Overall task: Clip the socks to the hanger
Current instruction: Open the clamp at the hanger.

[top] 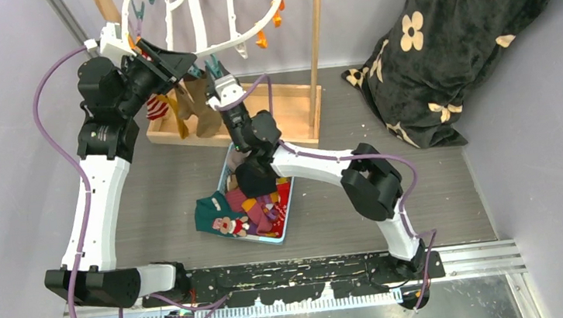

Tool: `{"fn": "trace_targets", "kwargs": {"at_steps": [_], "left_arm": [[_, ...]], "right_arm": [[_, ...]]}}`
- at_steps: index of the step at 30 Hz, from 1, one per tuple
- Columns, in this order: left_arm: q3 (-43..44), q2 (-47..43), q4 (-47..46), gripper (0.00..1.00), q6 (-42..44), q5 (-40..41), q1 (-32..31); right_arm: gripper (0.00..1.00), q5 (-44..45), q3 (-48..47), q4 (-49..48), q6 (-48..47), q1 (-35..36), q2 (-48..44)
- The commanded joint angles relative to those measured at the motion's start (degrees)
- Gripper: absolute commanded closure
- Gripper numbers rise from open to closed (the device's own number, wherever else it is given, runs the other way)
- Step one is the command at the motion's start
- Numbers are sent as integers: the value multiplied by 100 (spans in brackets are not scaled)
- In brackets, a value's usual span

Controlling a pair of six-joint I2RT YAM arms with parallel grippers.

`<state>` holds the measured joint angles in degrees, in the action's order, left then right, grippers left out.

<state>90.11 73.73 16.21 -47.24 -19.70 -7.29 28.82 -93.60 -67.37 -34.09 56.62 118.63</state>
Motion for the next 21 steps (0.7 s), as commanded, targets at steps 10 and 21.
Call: {"fn": "trace_targets", "kwargs": {"at_steps": [10, 21], "left_arm": [[62, -173, -533, 52, -196, -547, 41], [-135, -13, -1289, 51, -901, -1427, 25]], "right_arm": [[99, -1027, 650, 1218, 2773, -117, -1609], [99, -1571, 433, 1885, 3597, -278, -1797]]}}
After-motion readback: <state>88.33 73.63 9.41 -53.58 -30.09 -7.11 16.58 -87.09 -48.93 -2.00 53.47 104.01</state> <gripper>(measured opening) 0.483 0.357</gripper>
